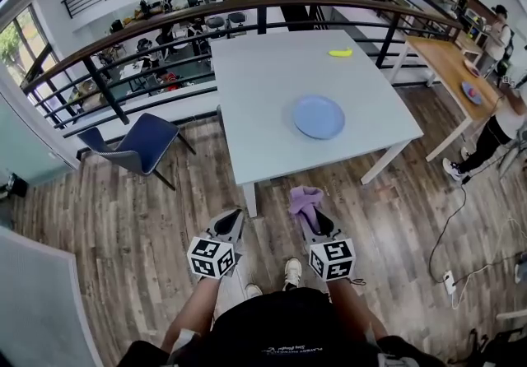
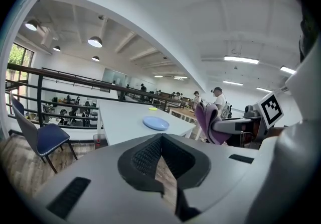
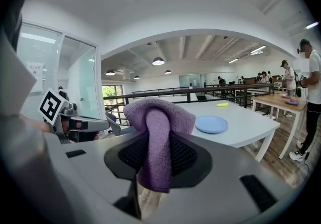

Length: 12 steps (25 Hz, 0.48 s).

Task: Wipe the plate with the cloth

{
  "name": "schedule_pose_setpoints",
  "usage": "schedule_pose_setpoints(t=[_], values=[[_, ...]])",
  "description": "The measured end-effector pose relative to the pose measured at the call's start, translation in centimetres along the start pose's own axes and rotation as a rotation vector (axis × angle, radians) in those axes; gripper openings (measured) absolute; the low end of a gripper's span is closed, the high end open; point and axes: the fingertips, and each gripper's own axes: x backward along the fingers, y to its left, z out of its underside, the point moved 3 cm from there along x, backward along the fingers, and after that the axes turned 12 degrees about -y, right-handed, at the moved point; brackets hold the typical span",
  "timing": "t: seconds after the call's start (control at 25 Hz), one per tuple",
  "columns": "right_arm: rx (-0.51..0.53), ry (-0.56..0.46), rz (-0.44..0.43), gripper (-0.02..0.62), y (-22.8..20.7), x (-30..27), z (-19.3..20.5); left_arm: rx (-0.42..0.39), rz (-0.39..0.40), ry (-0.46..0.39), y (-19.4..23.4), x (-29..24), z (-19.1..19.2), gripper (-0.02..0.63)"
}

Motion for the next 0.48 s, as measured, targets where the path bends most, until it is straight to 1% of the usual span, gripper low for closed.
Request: schedule_pose_setpoints(t=[0.32,0.48], values=[[-0.004,-0.018,-0.037,0.117,-5.2,-2.7,-1.4,-0.01,-0.028,0.001,-1.3,-5.2,-0.5,0.012],[-0.012,-0.009,-0.05,0.117,-8.2,-3.9,-1.6,-0.011,-0.047,-0.028,-2.0,-7.9,-1.1,0.012]])
